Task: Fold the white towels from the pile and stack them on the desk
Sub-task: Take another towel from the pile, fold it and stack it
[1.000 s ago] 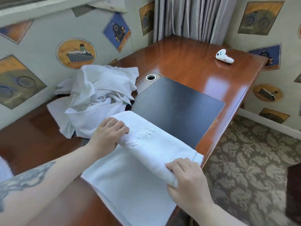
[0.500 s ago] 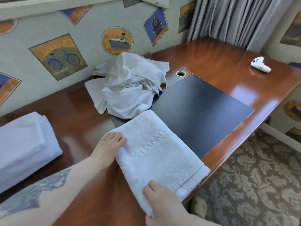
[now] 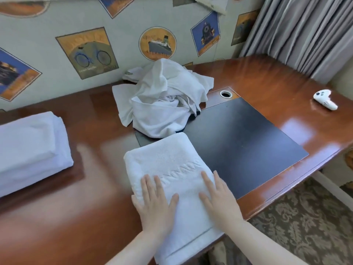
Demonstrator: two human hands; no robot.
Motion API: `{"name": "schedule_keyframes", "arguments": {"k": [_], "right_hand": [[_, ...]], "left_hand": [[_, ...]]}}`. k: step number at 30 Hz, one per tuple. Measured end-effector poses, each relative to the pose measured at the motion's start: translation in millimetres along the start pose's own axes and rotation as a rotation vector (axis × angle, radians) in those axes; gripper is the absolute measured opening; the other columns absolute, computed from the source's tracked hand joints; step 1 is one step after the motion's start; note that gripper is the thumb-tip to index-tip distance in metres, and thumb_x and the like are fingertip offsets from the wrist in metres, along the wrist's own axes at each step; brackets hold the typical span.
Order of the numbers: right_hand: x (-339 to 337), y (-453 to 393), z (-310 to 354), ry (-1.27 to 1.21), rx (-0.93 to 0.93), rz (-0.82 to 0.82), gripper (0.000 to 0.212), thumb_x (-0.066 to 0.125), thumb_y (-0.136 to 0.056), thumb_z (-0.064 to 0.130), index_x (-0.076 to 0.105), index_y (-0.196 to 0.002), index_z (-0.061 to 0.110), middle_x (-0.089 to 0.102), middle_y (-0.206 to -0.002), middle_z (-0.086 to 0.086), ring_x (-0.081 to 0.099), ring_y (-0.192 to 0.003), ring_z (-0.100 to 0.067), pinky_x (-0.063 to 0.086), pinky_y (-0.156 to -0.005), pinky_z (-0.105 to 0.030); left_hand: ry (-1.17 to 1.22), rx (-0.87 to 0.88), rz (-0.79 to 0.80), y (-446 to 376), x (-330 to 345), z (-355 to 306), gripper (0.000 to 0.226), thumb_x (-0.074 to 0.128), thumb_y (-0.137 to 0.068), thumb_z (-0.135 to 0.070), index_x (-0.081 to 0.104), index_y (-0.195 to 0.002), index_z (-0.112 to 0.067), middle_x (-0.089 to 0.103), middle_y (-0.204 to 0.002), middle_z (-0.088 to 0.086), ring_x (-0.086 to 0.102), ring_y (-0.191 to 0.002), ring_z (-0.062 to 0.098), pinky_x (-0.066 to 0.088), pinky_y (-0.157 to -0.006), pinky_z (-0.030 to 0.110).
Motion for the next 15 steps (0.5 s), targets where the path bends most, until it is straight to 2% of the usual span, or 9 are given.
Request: {"name": "schedule_keyframes", "arguments": {"k": [3,6,8,9,10,12,13,14,15], "right_hand": [[-1.3,15.0,4.2,-0.121,0.078,-0.008,0.060,0.040,-0.101,0.041,0.010,-0.153,0.041,0.015,-0.156,0.001,0.036,-0.125,-0.020,0.039,-0.098,-0.031],[12.7,47.5,22.5,-0.186,0.124,0.096,0.056,0.050,-0.093,0.042,0.024,-0.143,0.039,0.029,-0.128,0.005,0.044,-0.113,-0.011,0.043,-0.083,-0.024],[20.6,64.2,42.1,-0.162,0.006,0.234,0.044,0.048,-0.085,0.050,0.027,-0.124,0.045,0.034,-0.103,0.013,0.049,-0.080,-0.003,0.039,-0.061,-0.022],[16.5,63.8,49.4,-0.170,-0.056,0.254,0.035,0.046,-0.085,0.050,0.028,-0.114,0.046,0.039,-0.092,0.014,0.048,-0.071,-0.004,0.038,-0.058,-0.019],[4.5,56.6,56.6,-0.162,-0.135,0.209,0.028,0.048,-0.086,0.047,0.032,-0.109,0.045,0.042,-0.084,0.016,0.049,-0.071,-0.005,0.038,-0.061,-0.016],[-29.2,32.8,66.6,-0.141,-0.345,-0.090,0.029,0.062,-0.083,0.033,0.051,-0.109,0.039,0.052,-0.085,0.022,0.056,-0.081,-0.006,0.045,-0.070,-0.018],[-39.9,22.4,73.0,-0.133,-0.436,-0.196,0.033,0.067,-0.081,0.028,0.060,-0.113,0.032,0.061,-0.098,0.019,0.062,-0.092,-0.013,0.051,-0.076,-0.026],[-37.1,10.6,80.5,-0.046,-0.511,-0.180,0.040,0.067,-0.083,0.028,0.063,-0.123,0.026,0.065,-0.118,0.010,0.062,-0.110,-0.021,0.053,-0.089,-0.035],[-21.8,-1.1,85.4,0.090,-0.577,-0.068,0.048,0.060,-0.091,0.033,0.055,-0.137,0.022,0.054,-0.141,0.002,0.051,-0.131,-0.025,0.044,-0.106,-0.040]], "left_hand": [[-0.006,0.185,-0.042,-24.1,-9.9,1.7,0.083,0.016,-0.092,-0.070,-0.015,-0.154,-0.023,-0.027,-0.159,0.002,-0.037,-0.140,0.014,-0.007,-0.115,0.052],[-0.191,0.585,0.060,-61.0,-28.7,-0.6,0.075,0.016,-0.094,-0.069,-0.018,-0.151,-0.036,-0.035,-0.154,-0.009,-0.035,-0.141,0.009,-0.017,-0.117,0.049],[-0.428,0.801,0.109,-77.9,-42.8,-3.2,0.069,0.018,-0.096,-0.064,-0.023,-0.148,-0.042,-0.038,-0.150,-0.015,-0.039,-0.139,0.013,-0.029,-0.111,0.045],[-0.526,0.837,0.090,-85.7,-51.0,-4.3,0.066,0.020,-0.099,-0.057,-0.020,-0.149,-0.042,-0.037,-0.151,-0.016,-0.042,-0.136,0.015,-0.033,-0.106,0.044],[-0.564,0.812,0.029,-91.6,-60.0,-6.9,0.064,0.026,-0.102,-0.045,-0.014,-0.151,-0.041,-0.033,-0.153,-0.014,-0.043,-0.134,0.016,-0.035,-0.103,0.044],[-0.418,0.583,-0.152,-88.8,-78.6,-15.5,0.069,0.038,-0.100,-0.020,-0.001,-0.154,-0.036,-0.017,-0.161,-0.011,-0.032,-0.142,0.014,-0.036,-0.103,0.042],[-0.263,0.416,-0.206,-78.5,-80.3,-17.6,0.067,0.038,-0.099,-0.018,0.005,-0.155,-0.034,-0.009,-0.163,-0.011,-0.023,-0.146,0.012,-0.032,-0.106,0.041],[-0.105,0.257,-0.209,-62.2,-72.3,-16.6,0.061,0.034,-0.101,-0.023,0.007,-0.155,-0.032,-0.005,-0.163,-0.011,-0.016,-0.148,0.010,-0.025,-0.111,0.040],[0.016,0.131,-0.173,-43.9,-56.3,-15.2,0.057,0.027,-0.103,-0.031,0.005,-0.155,-0.031,-0.007,-0.163,-0.010,-0.016,-0.148,0.009,-0.019,-0.114,0.039]]}}
Point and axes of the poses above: each hand's wrist, its own y-axis away from the middle knuckle, its own x-axis out of the palm, z = x × y, the point moved 8 cm from there along -y, towards the middle knuckle
